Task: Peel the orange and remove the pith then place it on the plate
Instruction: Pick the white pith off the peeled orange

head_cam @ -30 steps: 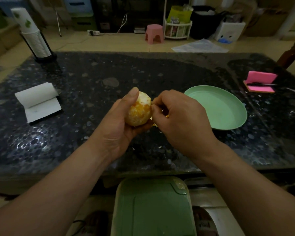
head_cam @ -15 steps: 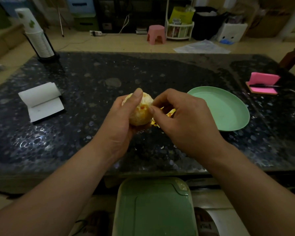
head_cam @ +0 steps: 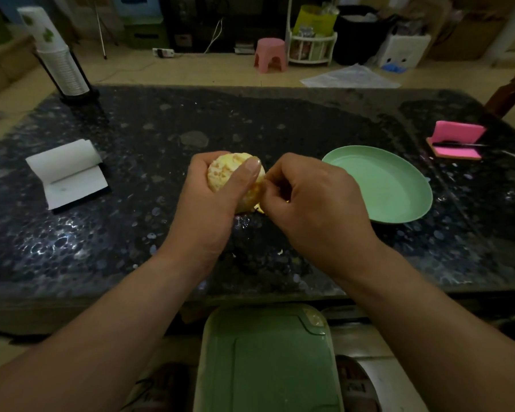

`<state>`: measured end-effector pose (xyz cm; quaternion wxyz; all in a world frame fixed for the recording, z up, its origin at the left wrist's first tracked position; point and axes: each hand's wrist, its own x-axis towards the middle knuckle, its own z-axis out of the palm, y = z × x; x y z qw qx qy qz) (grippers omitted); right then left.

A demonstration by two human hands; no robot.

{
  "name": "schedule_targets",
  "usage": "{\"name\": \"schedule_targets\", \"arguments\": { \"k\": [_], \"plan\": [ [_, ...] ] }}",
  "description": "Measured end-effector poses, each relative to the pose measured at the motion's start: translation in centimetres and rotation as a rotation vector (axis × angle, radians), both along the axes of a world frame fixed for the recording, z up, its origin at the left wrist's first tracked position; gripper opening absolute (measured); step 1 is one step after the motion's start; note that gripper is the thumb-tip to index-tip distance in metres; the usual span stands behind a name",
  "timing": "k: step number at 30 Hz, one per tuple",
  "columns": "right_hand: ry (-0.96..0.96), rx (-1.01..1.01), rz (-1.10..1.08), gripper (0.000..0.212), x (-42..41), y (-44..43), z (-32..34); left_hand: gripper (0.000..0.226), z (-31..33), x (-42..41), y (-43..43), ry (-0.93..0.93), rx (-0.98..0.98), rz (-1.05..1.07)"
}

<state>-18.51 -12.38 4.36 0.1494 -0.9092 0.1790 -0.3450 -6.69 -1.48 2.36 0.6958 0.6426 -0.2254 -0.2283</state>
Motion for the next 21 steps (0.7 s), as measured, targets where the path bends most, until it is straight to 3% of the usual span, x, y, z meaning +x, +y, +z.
{"name": "schedule_targets", "arguments": {
  "k": [4, 10, 16, 21],
  "plan": [
    [-0.034, 0.015, 0.007, 0.008, 0.1, -0.1, 0.0, 0.054, 0.4, -0.2, 0.0, 0.104, -0.018, -0.031],
    [-0.063, 0.238, 0.059, 0.008, -0.1, -0.6, -0.1, 0.065, 1.1, -0.3, 0.2, 0.259, -0.036, -0.11],
    [0.014, 0.353, 0.111, 0.011, -0.5, -1.0, 0.1, 0.067, 1.1, 0.0, 0.3, 0.261, -0.04, -0.095],
    [0.039, 0.322, 0.108, 0.016, -0.3, -0.6, -0.1, 0.064, 0.9, 0.2, 0.5, 0.219, -0.012, -0.085]
  ]
}}
